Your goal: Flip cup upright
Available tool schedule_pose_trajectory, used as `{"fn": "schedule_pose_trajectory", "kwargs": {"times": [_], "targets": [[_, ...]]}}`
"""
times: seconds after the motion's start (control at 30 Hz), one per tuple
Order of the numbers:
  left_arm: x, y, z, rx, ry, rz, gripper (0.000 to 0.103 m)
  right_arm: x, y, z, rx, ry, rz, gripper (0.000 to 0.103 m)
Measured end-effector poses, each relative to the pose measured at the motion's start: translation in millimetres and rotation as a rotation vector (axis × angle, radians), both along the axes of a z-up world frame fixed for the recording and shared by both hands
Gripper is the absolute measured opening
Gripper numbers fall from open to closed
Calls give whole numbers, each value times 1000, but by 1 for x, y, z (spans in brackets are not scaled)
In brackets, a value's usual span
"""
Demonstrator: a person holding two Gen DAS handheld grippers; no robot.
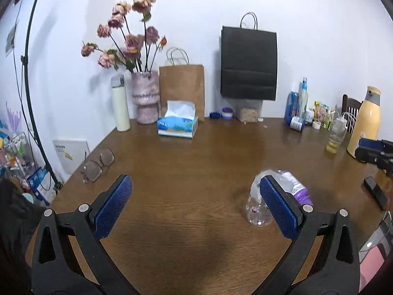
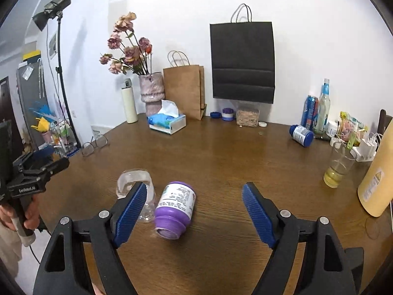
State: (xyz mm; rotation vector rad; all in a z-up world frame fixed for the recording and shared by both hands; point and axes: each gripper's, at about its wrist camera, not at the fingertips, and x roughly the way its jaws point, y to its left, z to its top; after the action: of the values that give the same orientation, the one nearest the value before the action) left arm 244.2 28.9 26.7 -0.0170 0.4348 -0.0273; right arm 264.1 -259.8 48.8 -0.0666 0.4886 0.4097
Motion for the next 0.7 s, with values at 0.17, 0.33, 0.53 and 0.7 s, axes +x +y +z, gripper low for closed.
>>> {"fn": "schedule_pose_trajectory", "kwargs": {"times": [0.17, 0.33, 0.53, 0.7], "targets": [[-29, 3, 7, -33, -37, 42, 103, -20, 1, 1, 19, 7, -38, 85], [-78, -3, 1, -32, -60, 83, 103, -72, 1, -11, 65, -26, -37, 85], [-163, -19, -14, -21, -156, 72, 103, -158, -9, -28, 61, -133, -54, 85], [-227, -36, -31, 114, -207, 8, 103, -223, -22, -52, 80, -119, -112, 91]]}}
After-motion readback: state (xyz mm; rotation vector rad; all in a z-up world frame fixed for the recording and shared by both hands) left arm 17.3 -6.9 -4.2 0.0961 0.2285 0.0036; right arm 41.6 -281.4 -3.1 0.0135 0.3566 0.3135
